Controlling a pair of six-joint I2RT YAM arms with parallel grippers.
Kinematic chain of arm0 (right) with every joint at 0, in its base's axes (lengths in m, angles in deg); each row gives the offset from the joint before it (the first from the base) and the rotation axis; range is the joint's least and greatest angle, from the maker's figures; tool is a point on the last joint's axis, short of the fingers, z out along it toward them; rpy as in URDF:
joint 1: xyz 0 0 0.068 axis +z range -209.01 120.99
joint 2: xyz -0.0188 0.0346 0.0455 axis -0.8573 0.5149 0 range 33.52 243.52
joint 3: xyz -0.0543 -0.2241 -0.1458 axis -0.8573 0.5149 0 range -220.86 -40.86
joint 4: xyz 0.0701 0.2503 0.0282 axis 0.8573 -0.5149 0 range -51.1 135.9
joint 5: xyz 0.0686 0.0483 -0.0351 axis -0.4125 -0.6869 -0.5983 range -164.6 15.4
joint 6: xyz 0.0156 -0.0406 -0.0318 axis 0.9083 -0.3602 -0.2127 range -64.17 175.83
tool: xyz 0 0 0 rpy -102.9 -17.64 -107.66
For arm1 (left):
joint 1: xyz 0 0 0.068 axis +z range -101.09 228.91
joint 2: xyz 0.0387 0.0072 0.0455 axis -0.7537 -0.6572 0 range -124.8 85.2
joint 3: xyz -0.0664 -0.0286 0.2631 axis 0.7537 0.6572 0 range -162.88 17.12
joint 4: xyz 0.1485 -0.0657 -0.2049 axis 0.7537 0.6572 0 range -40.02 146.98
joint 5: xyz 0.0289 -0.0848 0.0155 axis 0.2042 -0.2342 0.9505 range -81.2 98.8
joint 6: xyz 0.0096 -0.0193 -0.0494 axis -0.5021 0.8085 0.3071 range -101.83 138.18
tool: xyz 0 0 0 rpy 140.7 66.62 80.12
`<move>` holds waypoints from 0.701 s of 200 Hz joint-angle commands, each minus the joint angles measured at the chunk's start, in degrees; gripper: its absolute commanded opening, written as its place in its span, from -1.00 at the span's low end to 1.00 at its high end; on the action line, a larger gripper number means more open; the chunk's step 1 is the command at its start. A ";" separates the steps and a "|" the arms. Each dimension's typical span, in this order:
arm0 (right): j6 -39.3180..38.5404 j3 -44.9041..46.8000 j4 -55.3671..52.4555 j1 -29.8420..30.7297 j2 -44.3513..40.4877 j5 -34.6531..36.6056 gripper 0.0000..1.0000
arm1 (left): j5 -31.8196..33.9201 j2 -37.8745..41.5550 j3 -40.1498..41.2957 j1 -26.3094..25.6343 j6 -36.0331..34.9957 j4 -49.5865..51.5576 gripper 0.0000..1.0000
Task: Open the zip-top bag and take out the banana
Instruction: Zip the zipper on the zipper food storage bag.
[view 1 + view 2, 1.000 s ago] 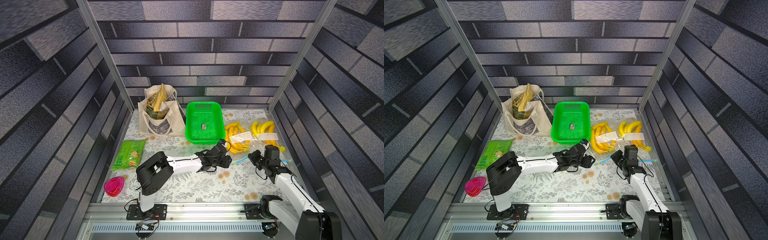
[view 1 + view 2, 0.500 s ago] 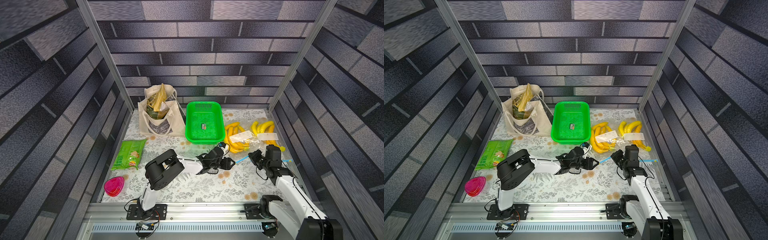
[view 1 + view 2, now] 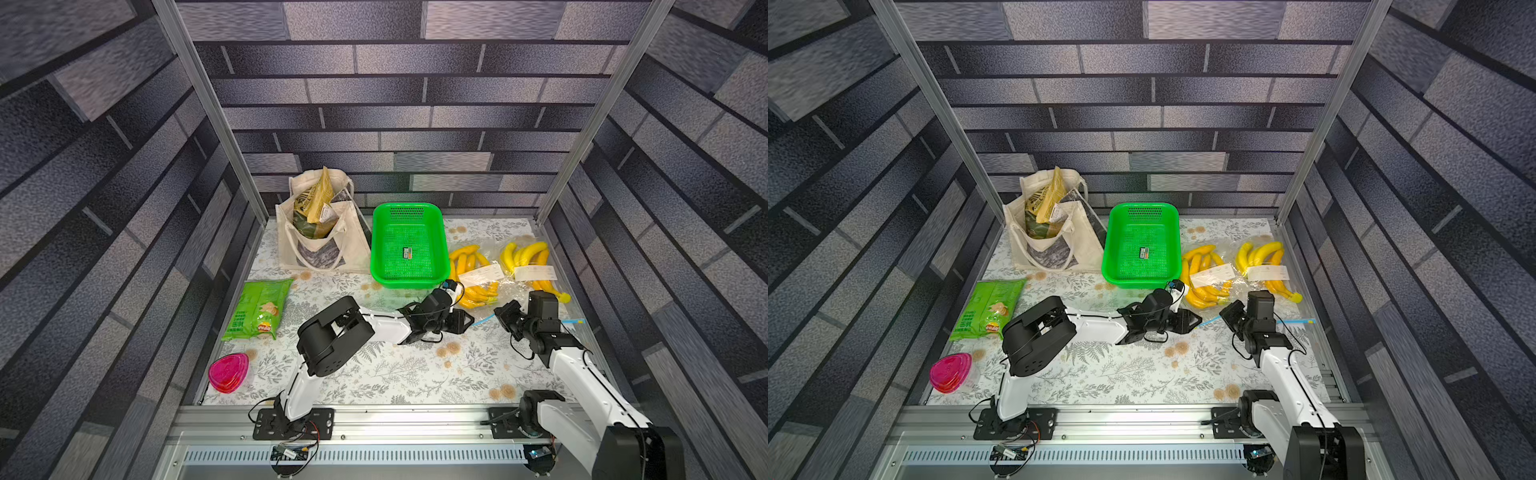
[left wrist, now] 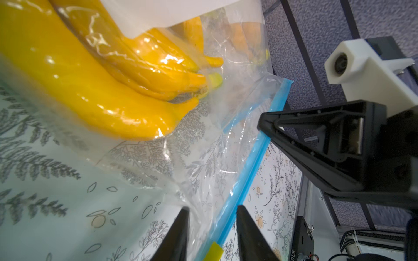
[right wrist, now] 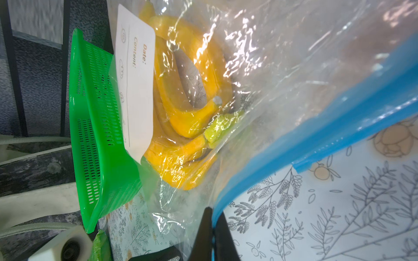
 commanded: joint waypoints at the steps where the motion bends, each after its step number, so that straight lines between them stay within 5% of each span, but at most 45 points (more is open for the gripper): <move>1: -0.41 0.46 0.36 0.63 0.02 -0.41 -0.90 | 0.38 -0.84 -2.03 0.18 -0.23 0.71 -0.41; 52: -3.37 -0.59 -3.86 0.72 -0.39 0.96 -0.57 | 3.00 0.72 -1.68 0.35 -1.29 2.59 -1.00; 85: -3.88 0.57 -3.24 1.52 -1.44 -2.00 -0.34 | 3.92 1.21 -1.77 0.83 -0.84 2.76 -1.00; 140: 0.99 3.08 -1.25 8.75 -2.46 -2.43 -0.28 | 4.72 2.13 -2.74 1.01 -0.60 2.66 -1.00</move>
